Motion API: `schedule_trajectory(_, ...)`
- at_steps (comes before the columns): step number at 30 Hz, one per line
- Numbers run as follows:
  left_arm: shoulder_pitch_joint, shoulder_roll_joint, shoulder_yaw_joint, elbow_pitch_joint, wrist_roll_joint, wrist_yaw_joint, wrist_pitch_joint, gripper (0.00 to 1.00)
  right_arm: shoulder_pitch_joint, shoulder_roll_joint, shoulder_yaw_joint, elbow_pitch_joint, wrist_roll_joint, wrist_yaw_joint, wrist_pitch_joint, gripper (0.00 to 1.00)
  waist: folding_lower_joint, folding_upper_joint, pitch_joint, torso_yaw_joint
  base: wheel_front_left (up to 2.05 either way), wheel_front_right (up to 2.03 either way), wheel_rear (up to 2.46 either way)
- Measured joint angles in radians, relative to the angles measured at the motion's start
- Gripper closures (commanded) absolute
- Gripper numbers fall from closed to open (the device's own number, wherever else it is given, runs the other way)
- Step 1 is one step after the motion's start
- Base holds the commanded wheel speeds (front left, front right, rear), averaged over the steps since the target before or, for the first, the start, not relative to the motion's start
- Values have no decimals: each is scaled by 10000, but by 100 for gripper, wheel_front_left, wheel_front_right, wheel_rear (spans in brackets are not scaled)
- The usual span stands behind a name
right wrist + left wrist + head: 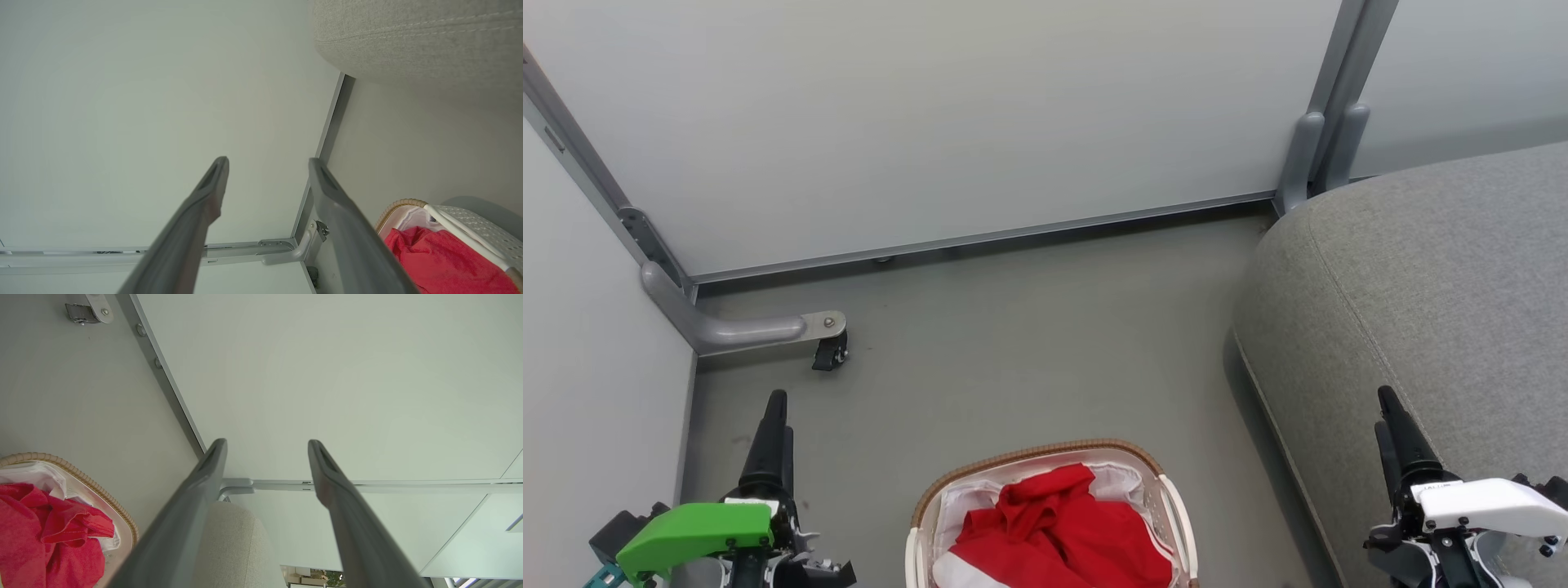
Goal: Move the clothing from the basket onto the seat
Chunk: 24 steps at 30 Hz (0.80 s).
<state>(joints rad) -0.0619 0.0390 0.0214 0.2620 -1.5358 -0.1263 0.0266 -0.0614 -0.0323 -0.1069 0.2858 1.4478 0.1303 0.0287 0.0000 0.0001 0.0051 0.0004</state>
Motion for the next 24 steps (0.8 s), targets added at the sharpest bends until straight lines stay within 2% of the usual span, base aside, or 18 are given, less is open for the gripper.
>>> schedule_trajectory(17,-1,10,-242,-612,3289,6,-675,0,96,-38,75,-1106,-4038,0,-663,0,0,0,36,16,0,0,0)
schedule_trajectory(24,8,15,-334,-773,4765,255,-907,0,117,-52,209,-1204,-5473,0,-915,0,0,0,51,19,0,0,0)
